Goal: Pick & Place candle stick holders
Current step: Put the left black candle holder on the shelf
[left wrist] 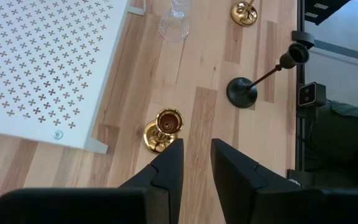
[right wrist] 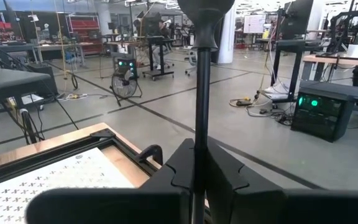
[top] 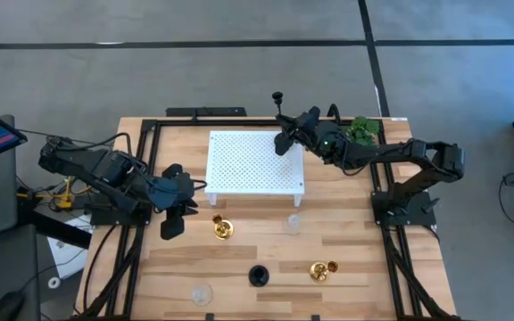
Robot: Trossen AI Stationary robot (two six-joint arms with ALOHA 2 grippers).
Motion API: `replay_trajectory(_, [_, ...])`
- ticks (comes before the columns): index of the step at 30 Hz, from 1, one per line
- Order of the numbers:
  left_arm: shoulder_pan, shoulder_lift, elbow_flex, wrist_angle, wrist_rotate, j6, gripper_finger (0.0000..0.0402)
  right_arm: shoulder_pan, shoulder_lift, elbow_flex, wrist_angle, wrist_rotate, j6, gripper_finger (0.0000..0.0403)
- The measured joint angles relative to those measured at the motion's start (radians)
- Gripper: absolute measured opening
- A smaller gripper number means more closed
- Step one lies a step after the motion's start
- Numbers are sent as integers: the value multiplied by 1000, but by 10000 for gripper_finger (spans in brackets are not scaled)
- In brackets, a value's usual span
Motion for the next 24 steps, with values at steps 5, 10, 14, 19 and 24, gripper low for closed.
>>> replay_trajectory(5, [0,0,0,0,0,0,81,0,0,0,-6,-3,0,11])
replay_trajectory(10, [0,0,0,0,0,-3,81,7,-1,0,-15,-3,0,10])
replay_trajectory(14, [0,0,0,2,0,-3,81,21,2,-6,-54,-3,0,38])
replay_trajectory(19, [0,0,0,3,0,-3,81,36,-3,-2,-92,30,0,53])
replay_trajectory(24, [0,0,0,3,0,-3,81,54,-1,-5,-124,58,0,55])
